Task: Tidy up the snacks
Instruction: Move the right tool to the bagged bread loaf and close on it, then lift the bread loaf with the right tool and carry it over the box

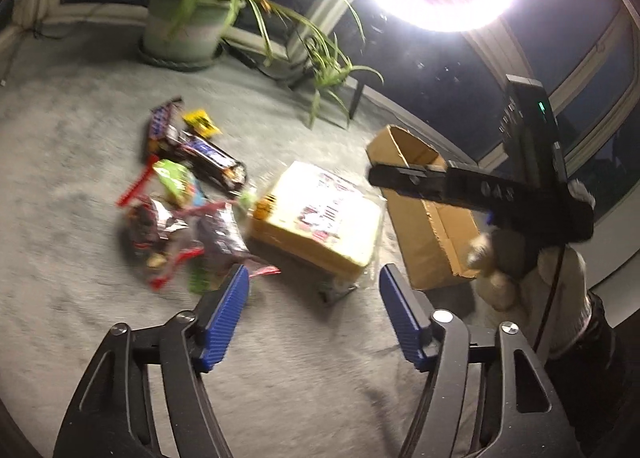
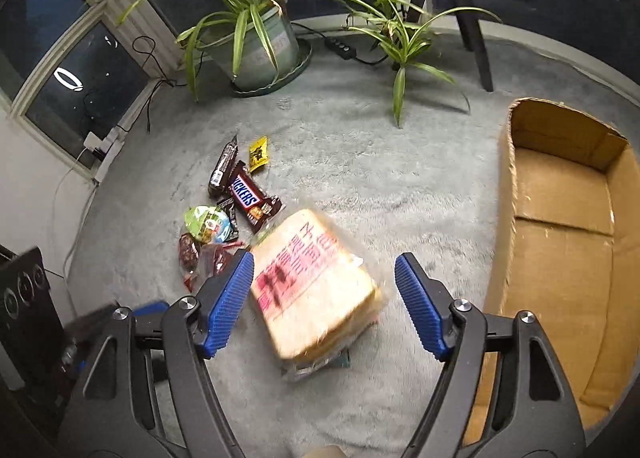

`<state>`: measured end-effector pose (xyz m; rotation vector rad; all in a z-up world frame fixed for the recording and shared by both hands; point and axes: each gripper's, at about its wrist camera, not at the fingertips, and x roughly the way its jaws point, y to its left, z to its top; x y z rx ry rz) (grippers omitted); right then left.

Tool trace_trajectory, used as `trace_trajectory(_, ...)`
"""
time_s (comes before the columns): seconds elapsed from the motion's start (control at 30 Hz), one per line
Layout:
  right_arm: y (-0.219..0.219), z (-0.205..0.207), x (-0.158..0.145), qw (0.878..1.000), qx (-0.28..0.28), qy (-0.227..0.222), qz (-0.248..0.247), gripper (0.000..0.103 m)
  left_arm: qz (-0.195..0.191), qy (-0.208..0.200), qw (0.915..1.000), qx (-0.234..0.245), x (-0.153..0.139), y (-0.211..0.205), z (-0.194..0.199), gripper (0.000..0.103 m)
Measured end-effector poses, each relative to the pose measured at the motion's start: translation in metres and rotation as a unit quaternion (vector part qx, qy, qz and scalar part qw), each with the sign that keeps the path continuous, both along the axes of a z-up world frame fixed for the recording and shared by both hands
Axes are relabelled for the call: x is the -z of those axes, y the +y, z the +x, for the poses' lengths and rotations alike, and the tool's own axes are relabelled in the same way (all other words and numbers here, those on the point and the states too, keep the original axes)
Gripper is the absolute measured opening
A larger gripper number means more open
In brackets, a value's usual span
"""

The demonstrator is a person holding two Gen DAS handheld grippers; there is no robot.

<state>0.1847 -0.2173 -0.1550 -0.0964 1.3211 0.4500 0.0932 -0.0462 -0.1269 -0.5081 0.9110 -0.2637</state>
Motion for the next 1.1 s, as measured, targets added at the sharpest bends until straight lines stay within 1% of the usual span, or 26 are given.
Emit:
trace_trajectory(0.07, 0.002, 0.007, 0.009, 1.0, -0.002, 0.017, 0.001, 0.077, -0.011, 0.006, 0.9999, 0.008, 0.005, -0.007, 0.007, 0.064)
trace_trajectory(0.1, 0.003, 0.009, 0.012, 1.0, -0.003, 0.024, 0.002, 0.075, -0.016, 0.01, 0.9997, 0.012, 0.008, -0.011, 0.011, 0.064)
trace_trajectory(0.13, 0.006, 0.011, 0.016, 0.999, -0.007, 0.032, 0.002, 0.07, -0.018, 0.013, 0.9997, 0.013, 0.011, -0.012, 0.013, 0.064)
trace_trajectory(0.2, 0.011, 0.012, 0.023, 0.999, -0.018, 0.042, -0.005, 0.066, -0.026, 0.017, 0.9994, 0.016, 0.015, -0.018, 0.02, 0.064)
trace_trajectory(0.33, 0.015, 0.016, 0.034, 0.998, -0.029, 0.051, -0.02, 0.066, -0.029, 0.021, 0.9992, 0.02, 0.021, -0.027, 0.03, 0.064)
trace_trajectory(0.47, 0.012, 0.019, 0.044, 0.997, -0.026, 0.062, -0.031, 0.066, -0.02, 0.026, 0.9993, 0.02, 0.027, -0.033, 0.034, 0.064)
trace_trajectory(0.5, 0.01, 0.019, 0.045, 0.997, -0.027, 0.067, -0.029, 0.062, -0.018, 0.029, 0.9992, 0.02, 0.029, -0.034, 0.036, 0.064)
trace_trajectory(0.53, 0.01, 0.018, 0.046, 0.997, -0.028, 0.074, -0.021, 0.058, -0.017, 0.032, 0.9991, 0.02, 0.031, -0.034, 0.037, 0.064)
trace_trajectory(0.57, 0.011, 0.017, 0.046, 0.996, -0.031, 0.081, -0.013, 0.057, -0.017, 0.034, 0.9991, 0.02, 0.034, -0.034, 0.039, 0.064)
trace_trajectory(0.63, 0.014, 0.014, 0.045, 0.995, -0.044, 0.084, -0.011, 0.051, -0.016, 0.039, 0.999, 0.017, 0.037, -0.033, 0.041, 0.064)
trace_trajectory(0.67, 0.015, 0.013, 0.044, 0.995, -0.044, 0.084, -0.012, 0.05, -0.015, 0.04, 0.999, 0.016, 0.038, -0.032, 0.042, 0.064)
trace_trajectory(0.73, 0.015, 0.011, 0.043, 0.995, -0.045, 0.09, -0.002, 0.045, -0.016, 0.04, 0.9989, 0.017, 0.038, -0.031, 0.044, 0.064)
trace_trajectory(0.83, 0.015, 0.009, 0.042, 0.994, -0.043, 0.096, 0.006, 0.043, -0.013, 0.039, 0.999, 0.019, 0.039, -0.031, 0.047, 0.062)
trace_trajectory(1.0, 0.011, 0.003, 0.038, 0.994, -0.034, 0.104, 0.019, 0.041, -0.006, 0.037, 0.999, 0.025, 0.038, -0.031, 0.049, 0.062)
trace_trajectory(1.1, 0.013, -0.004, 0.035, 0.994, -0.04, 0.102, 0.017, 0.04, -0.006, 0.036, 0.9991, 0.024, 0.038, -0.031, 0.051, 0.062)
